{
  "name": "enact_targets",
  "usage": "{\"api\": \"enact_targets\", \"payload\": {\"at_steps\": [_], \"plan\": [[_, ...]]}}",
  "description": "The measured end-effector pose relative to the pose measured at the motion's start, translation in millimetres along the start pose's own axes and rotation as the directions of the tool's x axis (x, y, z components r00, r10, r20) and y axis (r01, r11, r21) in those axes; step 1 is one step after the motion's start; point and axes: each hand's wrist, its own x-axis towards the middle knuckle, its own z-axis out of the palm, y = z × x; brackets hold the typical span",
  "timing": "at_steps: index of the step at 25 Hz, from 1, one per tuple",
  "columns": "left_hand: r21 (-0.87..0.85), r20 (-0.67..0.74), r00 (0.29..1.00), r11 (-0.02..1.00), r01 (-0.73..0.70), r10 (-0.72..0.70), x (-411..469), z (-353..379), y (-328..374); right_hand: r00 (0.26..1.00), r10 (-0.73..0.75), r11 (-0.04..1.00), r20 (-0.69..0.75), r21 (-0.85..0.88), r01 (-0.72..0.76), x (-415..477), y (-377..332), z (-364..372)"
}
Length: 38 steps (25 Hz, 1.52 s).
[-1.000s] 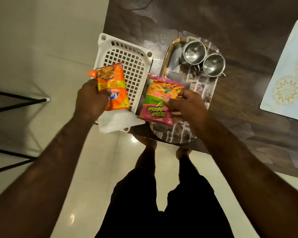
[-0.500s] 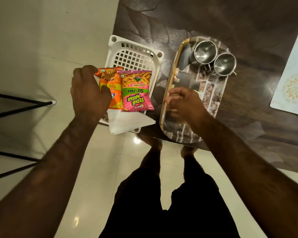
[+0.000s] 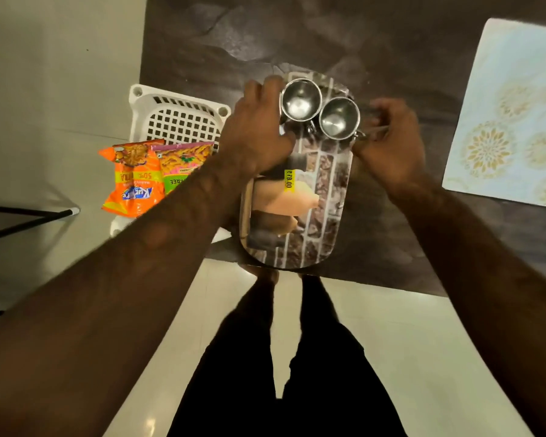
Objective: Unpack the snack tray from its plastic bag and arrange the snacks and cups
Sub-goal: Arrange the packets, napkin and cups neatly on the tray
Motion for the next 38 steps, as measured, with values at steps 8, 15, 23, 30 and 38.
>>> {"api": "enact_targets", "payload": {"at_steps": [8, 15, 23, 30, 38], "plan": [[0.1, 0.042, 0.999, 0.995, 0.006, -0.01, 41, 22, 20, 0.94, -0.232, 0.949, 0.252, -0.155, 0.276, 34, 1, 19], [0.136, 0.109, 0.987, 0.981, -0.136, 0.122, 46, -3, -6, 0.986, -0.164, 0.984, 0.032, -0.073, 0.165, 35, -2, 45], [-0.121, 0.07, 0.995, 0.991, -0.057, 0.066, 37, 8, -21, 0.968, -0.226, 0.972, 0.108, -0.045, 0.232, 34, 5, 43], [-0.11, -0.023, 0.998, 0.992, -0.06, 0.057, 39, 15, -17, 0.986, -0.167, 0.983, -0.009, -0.072, 0.166, 42, 2, 44], [-0.173, -0.027, 0.999, 0.984, -0.043, 0.039, 41, 14, -12, 0.986, -0.165, 0.984, 0.006, -0.066, 0.165, 38, -3, 41]]}}
